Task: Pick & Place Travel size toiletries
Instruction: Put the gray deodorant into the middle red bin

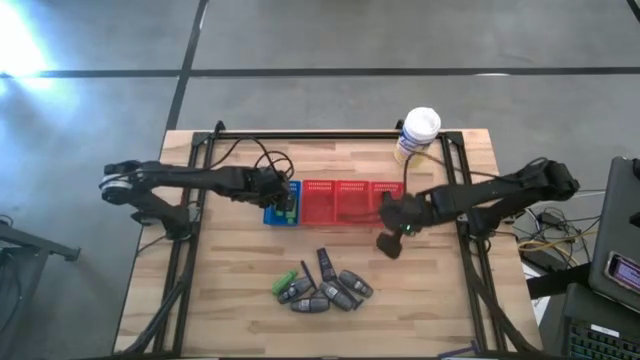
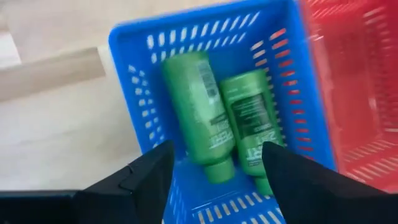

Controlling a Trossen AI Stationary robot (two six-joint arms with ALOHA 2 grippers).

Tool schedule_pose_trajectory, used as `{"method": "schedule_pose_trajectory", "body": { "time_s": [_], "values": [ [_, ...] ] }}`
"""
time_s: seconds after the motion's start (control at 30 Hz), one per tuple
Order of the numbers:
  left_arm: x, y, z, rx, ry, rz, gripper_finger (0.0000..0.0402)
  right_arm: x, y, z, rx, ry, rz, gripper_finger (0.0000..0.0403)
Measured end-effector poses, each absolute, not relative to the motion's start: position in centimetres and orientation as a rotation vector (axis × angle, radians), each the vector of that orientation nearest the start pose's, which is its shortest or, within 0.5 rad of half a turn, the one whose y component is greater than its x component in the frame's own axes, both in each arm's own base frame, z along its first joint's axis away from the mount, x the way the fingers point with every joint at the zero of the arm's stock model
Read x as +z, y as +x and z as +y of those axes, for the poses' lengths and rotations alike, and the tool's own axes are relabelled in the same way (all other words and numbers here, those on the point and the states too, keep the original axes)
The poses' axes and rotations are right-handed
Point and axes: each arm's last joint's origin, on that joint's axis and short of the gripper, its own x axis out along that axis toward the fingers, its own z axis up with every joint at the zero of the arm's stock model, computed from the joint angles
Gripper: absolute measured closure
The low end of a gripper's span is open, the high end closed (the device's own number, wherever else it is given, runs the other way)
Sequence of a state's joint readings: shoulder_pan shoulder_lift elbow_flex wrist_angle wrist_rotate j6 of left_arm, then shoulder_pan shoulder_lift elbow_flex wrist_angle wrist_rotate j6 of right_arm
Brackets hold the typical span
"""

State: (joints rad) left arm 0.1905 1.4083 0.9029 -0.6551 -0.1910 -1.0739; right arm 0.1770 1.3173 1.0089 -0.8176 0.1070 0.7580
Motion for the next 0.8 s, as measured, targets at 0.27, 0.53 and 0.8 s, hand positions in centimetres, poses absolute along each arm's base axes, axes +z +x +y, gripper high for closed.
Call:
{"method": "schedule_pose_trajectory", "body": {
  "time_s": [0.27, 0.53, 0.8],
  "values": [
    [25.0, 24.4, 4.1, 0.723, -0.785, 0.793, 0.0151, 22.5, 27.1, 8.7, -0.338, 0.547, 1.145, 0.0039],
    [27.2, 22.6, 3.3, 0.6, -0.651, 0.752, 0.0152, 20.2, 31.0, 13.3, -0.299, 0.478, 1.204, 0.0039],
    [27.6, 22.1, 3.2, 0.537, -0.547, 0.771, 0.0154, 17.3, 34.3, 15.5, -0.347, 0.409, 1.23, 0.0039]
  ]
}}
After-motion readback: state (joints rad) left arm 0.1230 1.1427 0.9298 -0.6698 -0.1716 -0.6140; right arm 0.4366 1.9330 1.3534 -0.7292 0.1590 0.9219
